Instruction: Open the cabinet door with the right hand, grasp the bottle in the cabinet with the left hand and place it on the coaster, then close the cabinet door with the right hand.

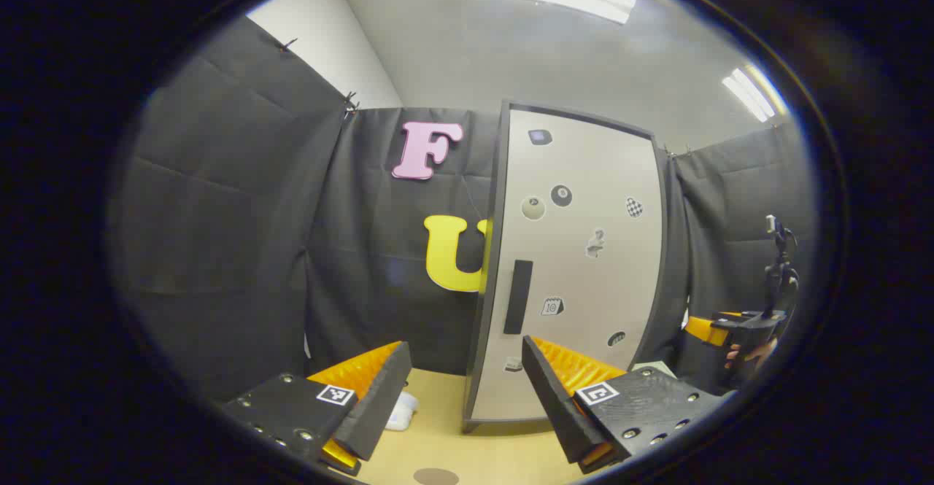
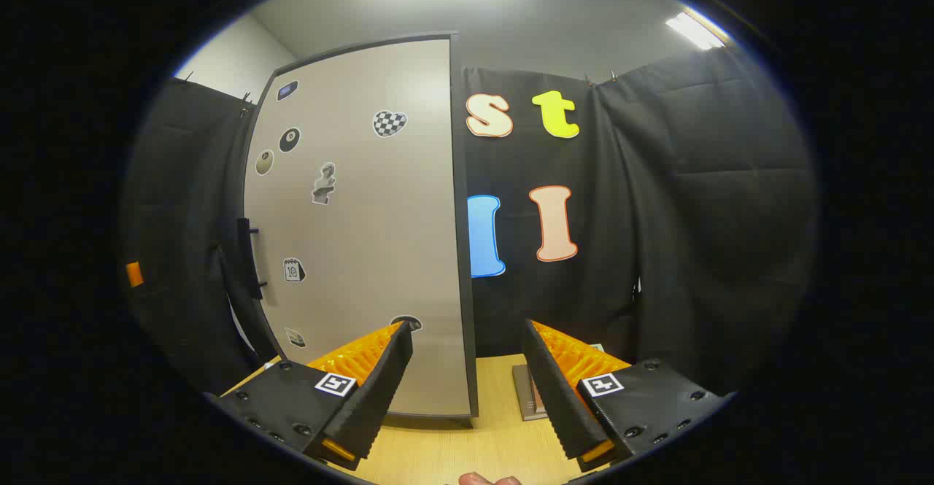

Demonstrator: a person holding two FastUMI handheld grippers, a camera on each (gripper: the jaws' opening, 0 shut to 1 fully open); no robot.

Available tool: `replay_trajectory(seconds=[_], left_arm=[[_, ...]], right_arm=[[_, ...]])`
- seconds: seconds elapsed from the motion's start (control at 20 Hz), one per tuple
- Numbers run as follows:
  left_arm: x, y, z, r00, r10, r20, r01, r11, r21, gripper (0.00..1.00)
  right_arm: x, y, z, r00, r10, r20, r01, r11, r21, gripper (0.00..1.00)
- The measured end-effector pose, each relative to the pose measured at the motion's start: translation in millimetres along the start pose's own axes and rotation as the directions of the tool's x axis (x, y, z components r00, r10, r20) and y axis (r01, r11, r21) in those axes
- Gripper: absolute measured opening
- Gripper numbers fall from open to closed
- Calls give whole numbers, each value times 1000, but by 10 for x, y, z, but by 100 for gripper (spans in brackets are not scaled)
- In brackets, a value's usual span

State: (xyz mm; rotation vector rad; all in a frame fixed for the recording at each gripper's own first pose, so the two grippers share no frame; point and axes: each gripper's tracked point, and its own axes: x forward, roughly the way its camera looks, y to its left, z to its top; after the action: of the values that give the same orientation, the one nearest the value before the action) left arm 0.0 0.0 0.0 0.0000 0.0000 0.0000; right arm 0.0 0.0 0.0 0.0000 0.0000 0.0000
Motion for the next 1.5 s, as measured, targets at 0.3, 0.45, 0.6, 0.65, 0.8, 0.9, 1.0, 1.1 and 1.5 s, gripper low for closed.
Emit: replay_trajectory(seconds=[0.3,0.45,0.6,0.65,0.8,0.9,1.0,1.1,1.5], left_arm=[[10,40,-16,1000,-22,-20,22,1000,8,92],[0,81,-63,999,-26,-22,26,1000,-1,94],[17,61,-138,998,-45,-38,44,999,-16,92],[16,68,-170,998,-50,-46,49,999,-19,94],[10,86,-208,996,-62,-58,62,998,-13,92],[-27,121,-271,996,-62,-70,62,998,-8,92],[-71,199,-371,994,-51,-93,51,999,-4,92],[-110,256,-475,992,-50,-112,50,999,-7,92],[-236,596,-758,988,-25,-149,21,999,-31,92]], right_arm=[[-191,-24,166,1000,-16,25,16,1000,-7,96],[-275,-72,183,1000,-19,23,19,1000,23,97],[-341,-111,192,999,-32,18,31,999,24,96],[-357,-118,190,999,-38,15,38,999,20,96],[-391,-36,219,1000,-27,12,27,999,18,96],[-393,34,220,1000,-20,-1,20,1000,3,96],[-385,106,234,1000,-17,-9,17,1000,6,93],[-344,258,224,1000,8,-28,-7,1000,22,95],[-69,889,571,992,113,-56,-110,993,45,93]])
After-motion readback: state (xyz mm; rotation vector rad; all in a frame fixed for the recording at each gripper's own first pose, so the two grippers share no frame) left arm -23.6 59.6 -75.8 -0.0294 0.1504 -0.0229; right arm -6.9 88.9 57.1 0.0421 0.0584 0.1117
